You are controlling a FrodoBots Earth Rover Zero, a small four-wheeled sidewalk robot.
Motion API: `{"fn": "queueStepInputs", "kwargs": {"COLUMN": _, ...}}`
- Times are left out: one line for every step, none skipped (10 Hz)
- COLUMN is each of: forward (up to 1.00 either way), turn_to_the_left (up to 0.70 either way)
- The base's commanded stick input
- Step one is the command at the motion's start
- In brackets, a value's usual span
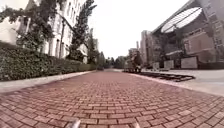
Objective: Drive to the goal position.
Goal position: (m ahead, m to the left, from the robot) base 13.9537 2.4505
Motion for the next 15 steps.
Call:
{"fn": "queueStepInputs", "kwargs": {"forward": 0.7, "turn_to_the_left": 0.0}}
{"fn": "queueStepInputs", "kwargs": {"forward": 0.7, "turn_to_the_left": 0.0}}
{"fn": "queueStepInputs", "kwargs": {"forward": 0.7, "turn_to_the_left": 0.0}}
{"fn": "queueStepInputs", "kwargs": {"forward": 0.7, "turn_to_the_left": 0.0}}
{"fn": "queueStepInputs", "kwargs": {"forward": 0.7, "turn_to_the_left": 0.0}}
{"fn": "queueStepInputs", "kwargs": {"forward": 0.7, "turn_to_the_left": 0.0}}
{"fn": "queueStepInputs", "kwargs": {"forward": 0.7, "turn_to_the_left": 0.0}}
{"fn": "queueStepInputs", "kwargs": {"forward": 0.7, "turn_to_the_left": 0.0}}
{"fn": "queueStepInputs", "kwargs": {"forward": 0.7, "turn_to_the_left": 0.0}}
{"fn": "queueStepInputs", "kwargs": {"forward": 0.7, "turn_to_the_left": 0.0}}
{"fn": "queueStepInputs", "kwargs": {"forward": 0.7, "turn_to_the_left": 0.0}}
{"fn": "queueStepInputs", "kwargs": {"forward": 0.7, "turn_to_the_left": 0.0}}
{"fn": "queueStepInputs", "kwargs": {"forward": 0.7, "turn_to_the_left": 0.0}}
{"fn": "queueStepInputs", "kwargs": {"forward": 0.7, "turn_to_the_left": -0.01}}
{"fn": "queueStepInputs", "kwargs": {"forward": 0.7, "turn_to_the_left": -0.07}}
